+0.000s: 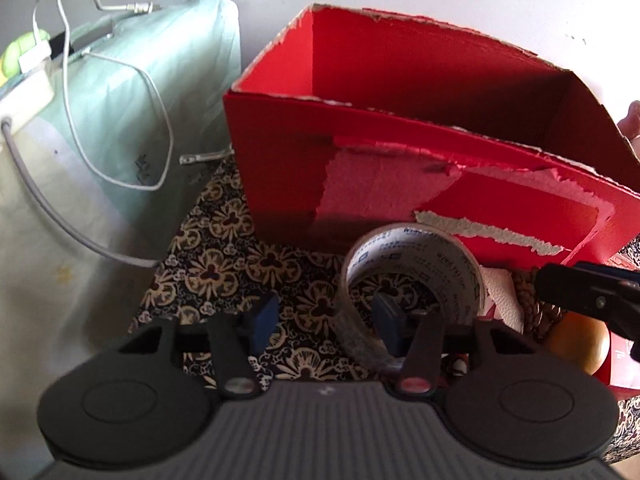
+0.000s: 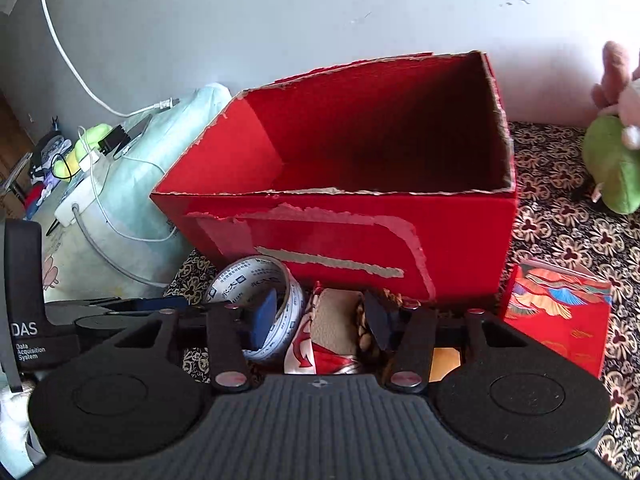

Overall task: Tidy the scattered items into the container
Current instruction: 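Grasp the clear tape roll with the right gripper and lift it, then carry the tape roll over the red box and lower it inside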

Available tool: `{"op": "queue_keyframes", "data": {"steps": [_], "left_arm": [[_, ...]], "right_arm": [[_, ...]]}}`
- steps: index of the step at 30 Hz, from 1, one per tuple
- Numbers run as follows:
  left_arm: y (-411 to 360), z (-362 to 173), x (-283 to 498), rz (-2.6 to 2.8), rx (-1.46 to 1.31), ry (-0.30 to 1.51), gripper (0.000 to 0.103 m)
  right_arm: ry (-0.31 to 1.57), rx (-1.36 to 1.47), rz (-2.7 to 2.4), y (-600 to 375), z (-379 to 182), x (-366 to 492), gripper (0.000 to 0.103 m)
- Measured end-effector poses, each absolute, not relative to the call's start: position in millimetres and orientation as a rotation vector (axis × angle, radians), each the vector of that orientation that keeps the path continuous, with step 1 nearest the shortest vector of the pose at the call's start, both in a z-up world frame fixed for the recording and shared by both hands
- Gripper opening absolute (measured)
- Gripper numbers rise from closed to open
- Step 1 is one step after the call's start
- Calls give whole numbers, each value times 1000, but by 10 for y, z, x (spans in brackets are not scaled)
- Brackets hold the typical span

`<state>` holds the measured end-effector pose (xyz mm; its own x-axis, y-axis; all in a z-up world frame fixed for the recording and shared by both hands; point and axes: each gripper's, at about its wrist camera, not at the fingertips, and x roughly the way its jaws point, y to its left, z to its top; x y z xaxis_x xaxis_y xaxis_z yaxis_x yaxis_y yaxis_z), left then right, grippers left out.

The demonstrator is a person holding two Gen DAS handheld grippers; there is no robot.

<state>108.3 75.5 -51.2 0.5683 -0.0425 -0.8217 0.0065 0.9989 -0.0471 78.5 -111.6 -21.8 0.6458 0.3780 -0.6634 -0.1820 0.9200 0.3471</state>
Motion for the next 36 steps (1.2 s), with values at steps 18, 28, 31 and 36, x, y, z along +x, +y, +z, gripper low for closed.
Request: {"op": "queue_keyframes", "data": {"steps": [18,28,31,36], "left_arm": [[676,-728,1199,-96,-32,1063,9],[745,-74,900,-78,20,985,8],[735,285,883,-98,48,909,8],[576,765,1114,-157,116,794,8]], "right_arm": [[942,146,431,-732,-486,1196,13],[877,170,557,-775,29,977,14],[824,178,578,-845,339,952,15],[731,172,550,-975,815,1075,15]]}}
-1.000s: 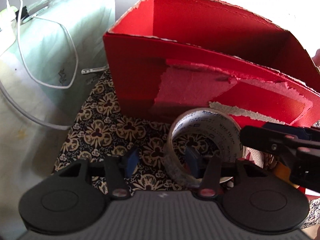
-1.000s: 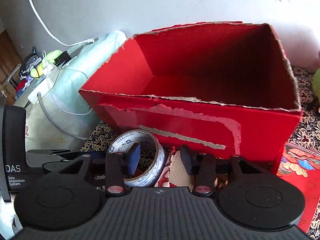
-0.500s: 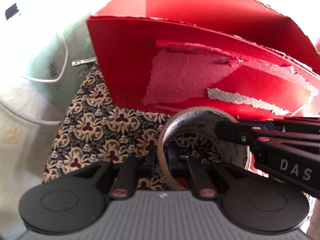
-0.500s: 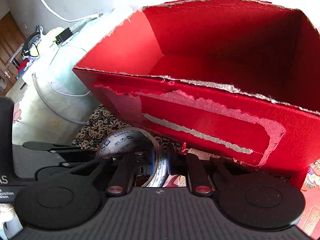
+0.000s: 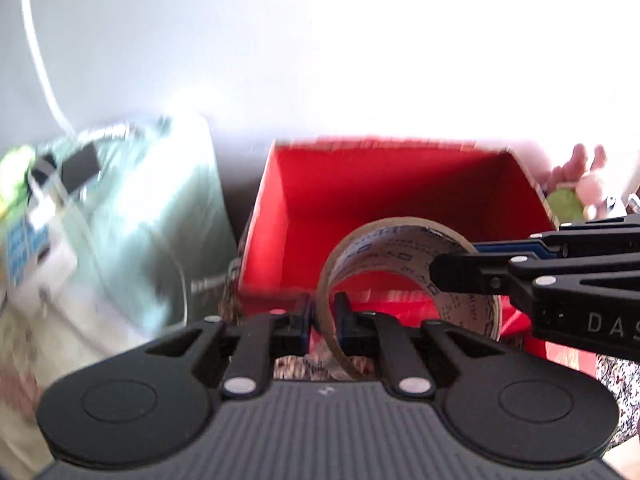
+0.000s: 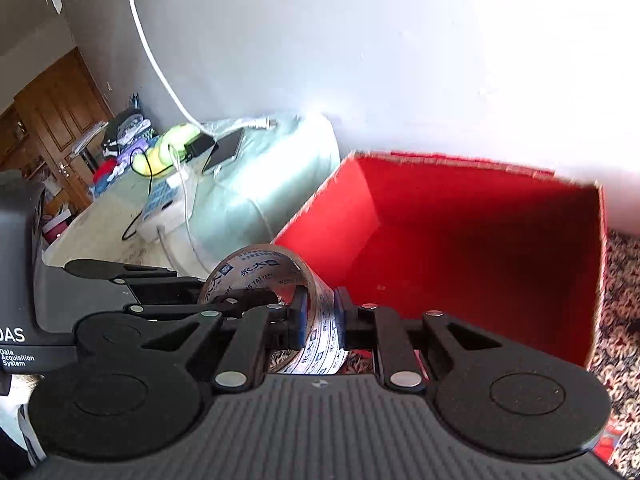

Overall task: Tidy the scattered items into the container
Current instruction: 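Carry the tape roll over the red box and lower it inside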

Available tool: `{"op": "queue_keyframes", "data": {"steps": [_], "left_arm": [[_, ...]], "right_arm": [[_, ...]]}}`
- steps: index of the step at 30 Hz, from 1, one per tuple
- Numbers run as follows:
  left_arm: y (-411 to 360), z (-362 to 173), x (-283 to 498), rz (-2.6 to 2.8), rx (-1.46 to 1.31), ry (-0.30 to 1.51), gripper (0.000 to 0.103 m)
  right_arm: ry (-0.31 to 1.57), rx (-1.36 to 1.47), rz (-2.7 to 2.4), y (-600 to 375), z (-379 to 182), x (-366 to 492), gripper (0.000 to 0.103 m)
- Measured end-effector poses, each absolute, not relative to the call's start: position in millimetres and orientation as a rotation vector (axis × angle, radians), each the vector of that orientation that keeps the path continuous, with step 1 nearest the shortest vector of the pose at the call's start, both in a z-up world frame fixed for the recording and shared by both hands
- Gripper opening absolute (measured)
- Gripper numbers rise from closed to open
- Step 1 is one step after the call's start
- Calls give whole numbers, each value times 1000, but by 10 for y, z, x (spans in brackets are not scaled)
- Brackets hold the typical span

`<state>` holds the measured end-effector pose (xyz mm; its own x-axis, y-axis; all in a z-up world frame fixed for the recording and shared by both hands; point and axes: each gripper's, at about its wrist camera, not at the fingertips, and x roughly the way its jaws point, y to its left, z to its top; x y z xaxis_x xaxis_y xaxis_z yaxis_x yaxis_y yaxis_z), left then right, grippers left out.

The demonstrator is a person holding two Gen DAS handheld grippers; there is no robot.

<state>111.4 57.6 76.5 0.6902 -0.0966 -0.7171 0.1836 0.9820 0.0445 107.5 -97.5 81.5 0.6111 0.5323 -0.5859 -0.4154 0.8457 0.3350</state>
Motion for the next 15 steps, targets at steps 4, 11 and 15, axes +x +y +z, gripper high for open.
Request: {"op": "queue_keyframes", "data": {"steps": [4,11,15], "left_arm": [[468,1050,1482,-204,126,761,8],[290,751,2340,-286,157,826,7],[173,280,2695,-302,193,914,5]], "right_arm": [[705,194,501,-1098,1012,1319,16],[767,215,382,-1251,815,1965,15],[878,234,312,-1285,427,2360,13]]}}
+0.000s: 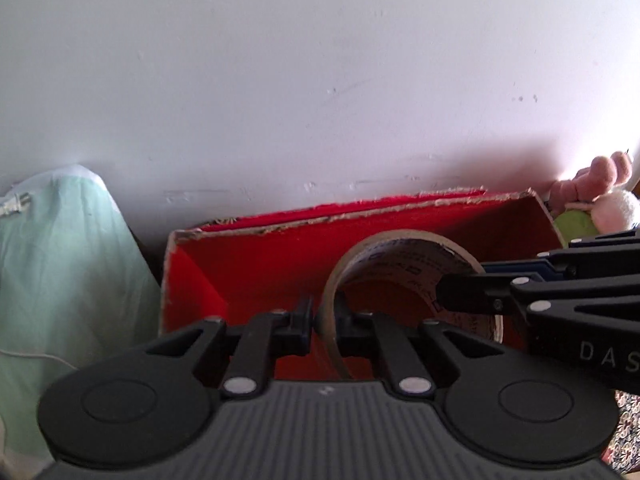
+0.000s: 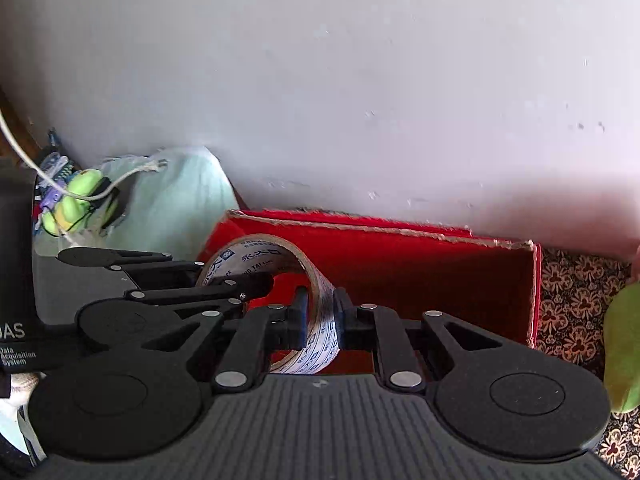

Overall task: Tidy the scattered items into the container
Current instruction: 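Carry the tape roll over the red box and lower it inside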

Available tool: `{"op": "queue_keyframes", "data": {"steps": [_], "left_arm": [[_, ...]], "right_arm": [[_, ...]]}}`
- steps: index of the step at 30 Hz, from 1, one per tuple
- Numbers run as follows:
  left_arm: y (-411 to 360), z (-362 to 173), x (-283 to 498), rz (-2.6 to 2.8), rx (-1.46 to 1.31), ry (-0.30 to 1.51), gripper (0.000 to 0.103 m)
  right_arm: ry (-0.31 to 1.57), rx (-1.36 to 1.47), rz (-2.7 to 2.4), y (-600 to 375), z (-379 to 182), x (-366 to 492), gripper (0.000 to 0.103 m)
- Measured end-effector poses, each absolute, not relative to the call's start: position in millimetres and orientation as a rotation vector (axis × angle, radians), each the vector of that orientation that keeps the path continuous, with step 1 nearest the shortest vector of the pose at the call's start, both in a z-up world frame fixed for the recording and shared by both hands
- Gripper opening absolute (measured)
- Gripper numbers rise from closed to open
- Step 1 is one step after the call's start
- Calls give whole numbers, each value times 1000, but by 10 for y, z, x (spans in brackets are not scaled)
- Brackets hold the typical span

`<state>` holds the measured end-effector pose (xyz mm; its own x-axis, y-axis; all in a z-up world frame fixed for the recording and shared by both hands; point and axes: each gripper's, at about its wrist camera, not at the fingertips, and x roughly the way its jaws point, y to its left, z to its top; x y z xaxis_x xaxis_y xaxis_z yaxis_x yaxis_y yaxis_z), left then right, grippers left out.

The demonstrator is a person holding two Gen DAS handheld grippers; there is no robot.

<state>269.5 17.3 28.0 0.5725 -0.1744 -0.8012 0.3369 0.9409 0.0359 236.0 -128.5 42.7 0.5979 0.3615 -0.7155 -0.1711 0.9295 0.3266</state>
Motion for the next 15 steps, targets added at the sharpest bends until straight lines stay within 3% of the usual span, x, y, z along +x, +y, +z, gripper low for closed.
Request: {"op": "queue_keyframes", "data": {"steps": [5,9,14,15], "left_arm": [[169,-226,3047,-295,193,1067,4],[226,-301,3181,-265,199,1144,8],[368,-348,3259,-269,147,1197,17],[393,-341,3251,-273,138,1193,25]], "right_arm": [[1007,258,265,-1253,-49,2724,11],[1056,293,275,-1203,-204,2879,10],[1082,255,262,-1074,-271,2968,10],[1087,251,251,-1068,-297,2991,10]]}}
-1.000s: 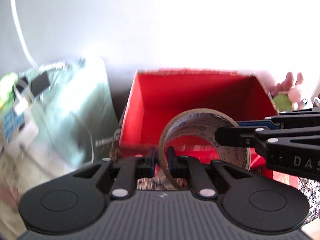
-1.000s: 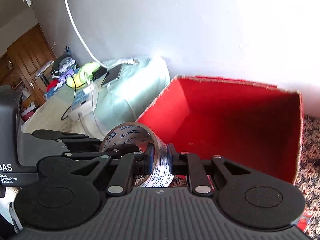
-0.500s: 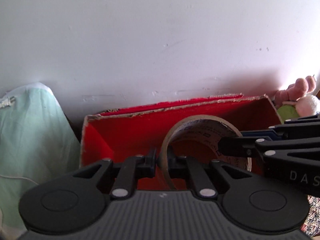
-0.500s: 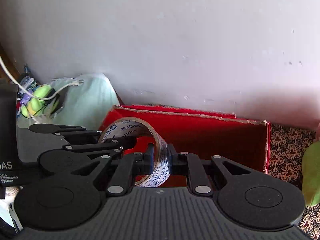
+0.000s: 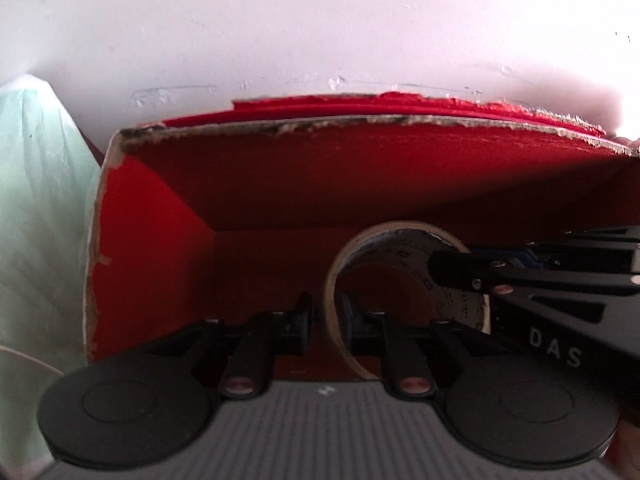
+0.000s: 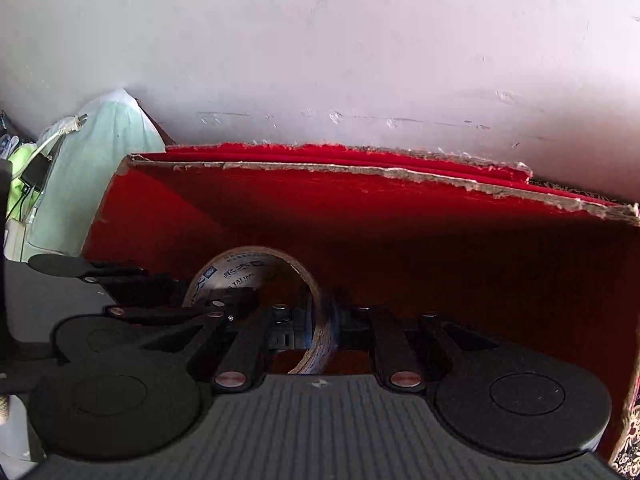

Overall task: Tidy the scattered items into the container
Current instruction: 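Carry the tape roll over the red box and lower it inside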

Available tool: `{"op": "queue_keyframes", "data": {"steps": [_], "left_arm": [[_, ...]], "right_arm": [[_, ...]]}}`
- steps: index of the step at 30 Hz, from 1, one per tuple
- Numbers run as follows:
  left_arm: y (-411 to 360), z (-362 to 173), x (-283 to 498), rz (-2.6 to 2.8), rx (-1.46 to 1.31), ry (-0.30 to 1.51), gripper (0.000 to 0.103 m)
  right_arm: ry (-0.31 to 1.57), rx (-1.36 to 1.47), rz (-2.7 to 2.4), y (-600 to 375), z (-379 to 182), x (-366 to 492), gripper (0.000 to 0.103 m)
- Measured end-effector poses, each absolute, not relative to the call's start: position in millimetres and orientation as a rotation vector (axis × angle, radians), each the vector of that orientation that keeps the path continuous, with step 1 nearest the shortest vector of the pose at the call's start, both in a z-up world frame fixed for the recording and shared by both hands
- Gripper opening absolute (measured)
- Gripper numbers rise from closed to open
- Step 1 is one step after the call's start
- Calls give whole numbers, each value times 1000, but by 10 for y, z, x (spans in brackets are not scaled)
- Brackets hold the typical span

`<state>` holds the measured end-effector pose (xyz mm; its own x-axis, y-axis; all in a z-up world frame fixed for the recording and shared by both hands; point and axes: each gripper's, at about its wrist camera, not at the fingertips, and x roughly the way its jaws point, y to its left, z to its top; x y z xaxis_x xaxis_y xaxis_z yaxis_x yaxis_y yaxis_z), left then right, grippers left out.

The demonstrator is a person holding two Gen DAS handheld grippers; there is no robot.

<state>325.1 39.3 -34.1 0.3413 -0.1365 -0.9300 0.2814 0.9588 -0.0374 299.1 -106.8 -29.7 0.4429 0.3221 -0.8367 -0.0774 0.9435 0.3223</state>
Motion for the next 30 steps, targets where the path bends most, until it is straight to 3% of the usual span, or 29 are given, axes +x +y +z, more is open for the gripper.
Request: {"op": "queue_keyframes", "data": {"steps": [1,3,8,9,11,12,14,21,30], "left_arm": [[410,-330,3246,-275,132,1184,37],[462,-274,3193,-282,121,1152,42],[455,-210,3007,-365,128,1136,33],[408,-208,2969,-359,148,1130,33],[398,-204,2946,-355,158,1127,33],[421,-196,2944,-349,146,1135,32],[494,-160,2911,-349,128,1134,25],[604,116,2632,-406,114,1060,24],[202,-102,2605,-474,140,1117,22]], "right_arm": [[1090,247,237,-1063,-328,3023,11],[1090,250,211,-1063,-391,3079,11],[1070,316,231,-1047,-439,3157,17],[1073,338,241,-1033,-449,3174,22],[1076,391,255,-1044,-468,3199,41],[1080,416,267,-1062,-474,3206,43],[1089,458,284,-1135,-463,3194,42],[1019,447,255,-1463,-150,2918,39],[1155,287,210,-1356,-351,2939,37]]}}
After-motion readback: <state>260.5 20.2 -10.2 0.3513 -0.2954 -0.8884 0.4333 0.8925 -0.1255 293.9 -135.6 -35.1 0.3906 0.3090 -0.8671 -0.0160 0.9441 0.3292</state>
